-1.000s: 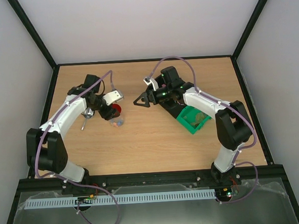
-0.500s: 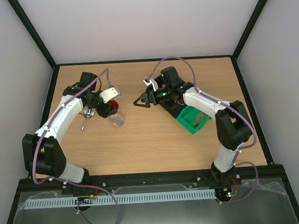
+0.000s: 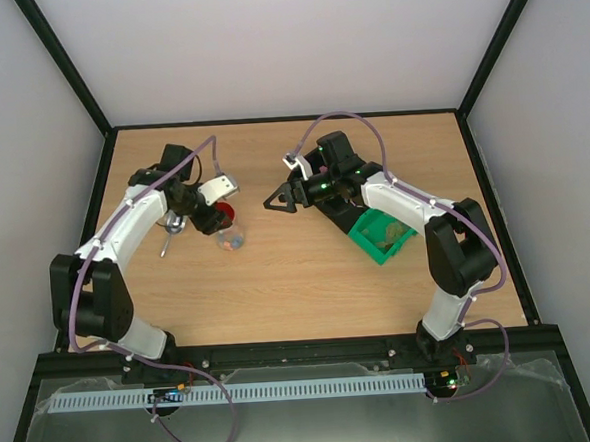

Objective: Pack the candies

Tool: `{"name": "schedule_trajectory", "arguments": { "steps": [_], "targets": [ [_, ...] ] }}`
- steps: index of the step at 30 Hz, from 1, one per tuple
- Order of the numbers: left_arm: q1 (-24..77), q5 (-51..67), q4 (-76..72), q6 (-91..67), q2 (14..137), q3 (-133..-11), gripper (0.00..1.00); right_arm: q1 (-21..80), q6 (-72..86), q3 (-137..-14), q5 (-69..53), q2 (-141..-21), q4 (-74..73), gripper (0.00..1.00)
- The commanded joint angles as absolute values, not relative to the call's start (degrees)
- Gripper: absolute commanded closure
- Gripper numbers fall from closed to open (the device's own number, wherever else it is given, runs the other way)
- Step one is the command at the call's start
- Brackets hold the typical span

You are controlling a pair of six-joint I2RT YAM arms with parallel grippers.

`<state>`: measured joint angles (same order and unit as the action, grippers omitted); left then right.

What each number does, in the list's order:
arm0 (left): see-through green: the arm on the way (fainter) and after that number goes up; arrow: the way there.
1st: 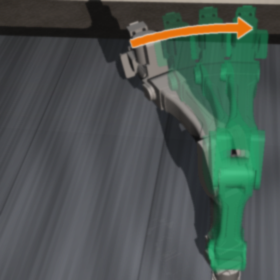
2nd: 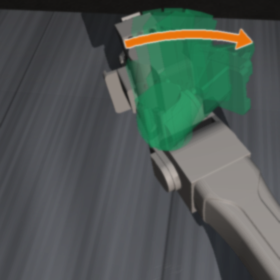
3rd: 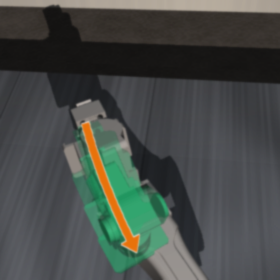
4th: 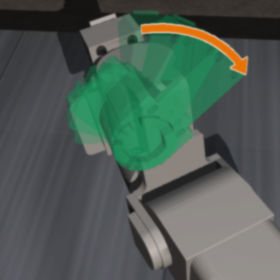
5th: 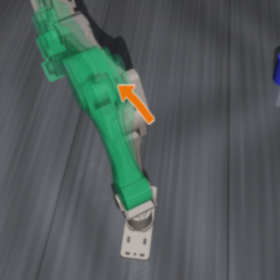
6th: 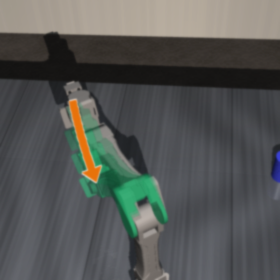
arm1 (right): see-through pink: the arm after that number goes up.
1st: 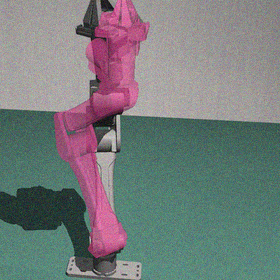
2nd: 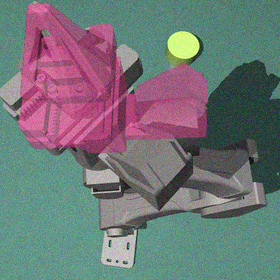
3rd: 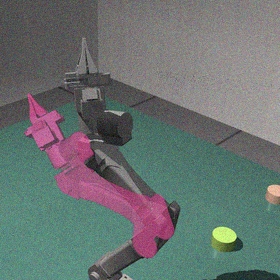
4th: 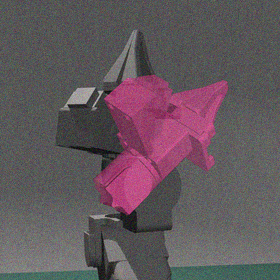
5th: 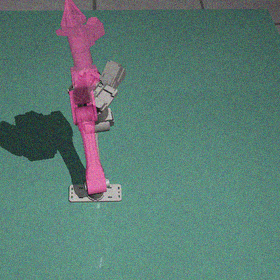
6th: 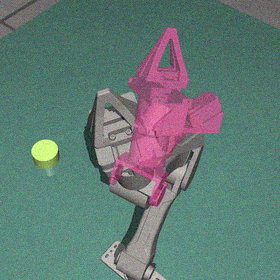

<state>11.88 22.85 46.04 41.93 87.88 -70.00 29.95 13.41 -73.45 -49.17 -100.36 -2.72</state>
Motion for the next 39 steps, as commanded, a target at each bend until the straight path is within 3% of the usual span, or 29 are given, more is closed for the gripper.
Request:
{"name": "schedule_trajectory", "arguments": {
  "steps": [1,26,39],
  "targets": [
    [11.87,23.65,46.99,42.08,89.07,-69.00,0.34,29.88,12.75,-74.95,-49.95,-101.03,-4.51,0.04],
    [13.04,22.24,46.11,43.18,88.66,-67.73,0.19,29.75,12.55,-76.26,-50.31,-102.62,-4.92,0.03],
    [15.53,20.74,41.83,44.86,88.73,-64.07,0.26,29.06,12.19,-76.12,-50.12,-102.31,-5.83,0.03]
  ]
}}
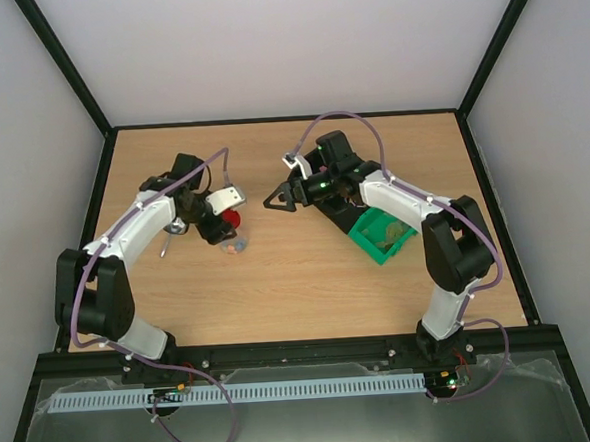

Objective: Pack the candies

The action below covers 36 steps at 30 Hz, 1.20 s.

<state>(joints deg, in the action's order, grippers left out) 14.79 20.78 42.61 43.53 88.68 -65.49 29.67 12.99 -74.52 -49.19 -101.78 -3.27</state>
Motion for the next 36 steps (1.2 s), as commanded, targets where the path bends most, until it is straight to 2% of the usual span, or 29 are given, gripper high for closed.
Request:
{"name": "schedule_trajectory", "arguments": {
  "steps": [1,13,20,27,36],
  "targets": [
    [15.74,20.63,41.45,44.91,88.69,-63.81,0.26,28.95,12.07,-76.11,-50.03,-102.23,-5.87,0.03],
    [24.22,20.30,37.69,42.90,89.93,-64.15,0.30,25.39,10.09,-72.78,-48.63,-99.44,-6.81,0.03],
    [26.83,24.65,36.81,39.90,93.94,-67.77,0.32,22.33,7.57,-67.34,-47.69,-95.73,-8.98,0.04],
    [29.65,24.98,34.11,38.47,95.38,-68.08,0.29,23.10,14.21,-60.97,-47.00,-92.79,-2.48,0.03],
    [29.58,24.50,33.09,38.33,94.83,-67.02,0.27,26.89,17.88,-63.74,-44.63,-97.78,-0.15,0.03]
  ]
}}
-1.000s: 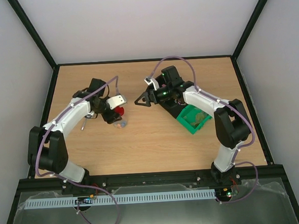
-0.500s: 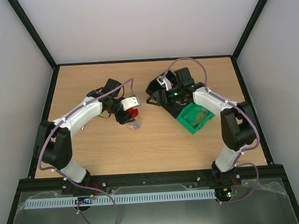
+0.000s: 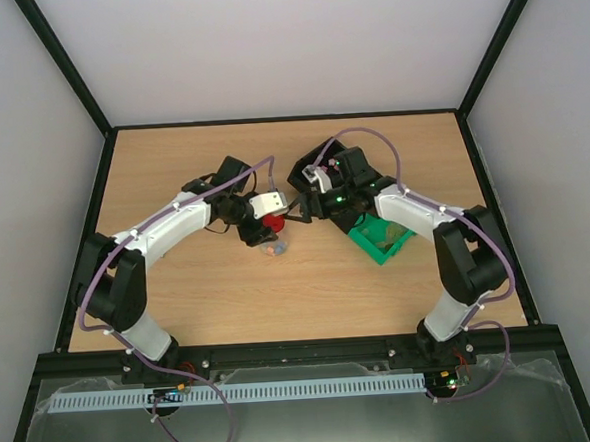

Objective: Pack the candies

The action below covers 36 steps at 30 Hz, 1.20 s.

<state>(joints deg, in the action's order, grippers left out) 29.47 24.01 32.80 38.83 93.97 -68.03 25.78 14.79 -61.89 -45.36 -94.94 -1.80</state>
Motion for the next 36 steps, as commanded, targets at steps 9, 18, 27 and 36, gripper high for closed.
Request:
{"name": "schedule_trajectory", "arguments": {
  "steps": [9,18,27,36],
  "targets": [
    [29.71,24.74,32.24,37.68,94.57,-66.29,0.27,28.82,20.43,-64.35,-43.98,-102.57,2.93,0.05],
    [29.62,24.49,32.17,37.40,94.45,-65.92,0.27,29.70,14.45,-64.64,-40.34,-104.85,-2.35,0.08],
    [27.62,28.52,33.06,36.72,91.51,-66.53,0.09,29.36,13.01,-63.29,-41.79,-102.89,0.46,0.06],
    [24.24,32.92,35.95,39.02,87.69,-65.92,0.00,28.26,14.49,-61.88,-45.21,-99.75,9.61,0.03]
  ]
}}
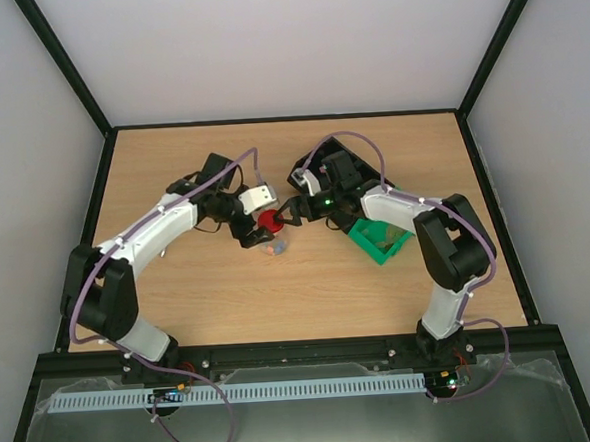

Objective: Pack the candies

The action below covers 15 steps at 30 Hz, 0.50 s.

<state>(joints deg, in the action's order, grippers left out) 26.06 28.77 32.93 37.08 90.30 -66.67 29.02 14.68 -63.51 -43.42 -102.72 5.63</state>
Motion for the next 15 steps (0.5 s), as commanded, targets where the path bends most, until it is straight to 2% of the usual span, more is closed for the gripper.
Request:
{"name": "schedule_trajectory", "arguments": {
  "steps": [1,6,8,10,11,15],
  "targets": [
    [23.45,33.79,36.72,39.53,86.91,-65.90,0.00,27.88,14.78,-61.05,-45.91,-98.92,10.95,0.03],
    [18.74,38.14,38.84,40.73,81.69,-66.01,0.03,25.14,16.00,-55.69,-47.93,-94.21,16.74,0.03],
    [19.21,38.32,39.87,42.19,80.74,-67.39,0.16,23.85,16.80,-54.33,-48.42,-93.75,16.91,0.04],
    [21.21,38.00,40.23,43.33,81.08,-69.08,0.40,22.87,17.96,-53.13,-48.98,-93.71,16.86,0.06],
    [22.28,38.12,40.12,43.76,81.51,-69.95,0.47,22.37,18.75,-52.48,-49.24,-93.71,17.29,0.07],
    [26.43,36.50,40.96,45.30,85.45,-72.57,0.68,21.01,19.26,-50.42,-49.26,-92.79,17.51,0.12]
  ]
}}
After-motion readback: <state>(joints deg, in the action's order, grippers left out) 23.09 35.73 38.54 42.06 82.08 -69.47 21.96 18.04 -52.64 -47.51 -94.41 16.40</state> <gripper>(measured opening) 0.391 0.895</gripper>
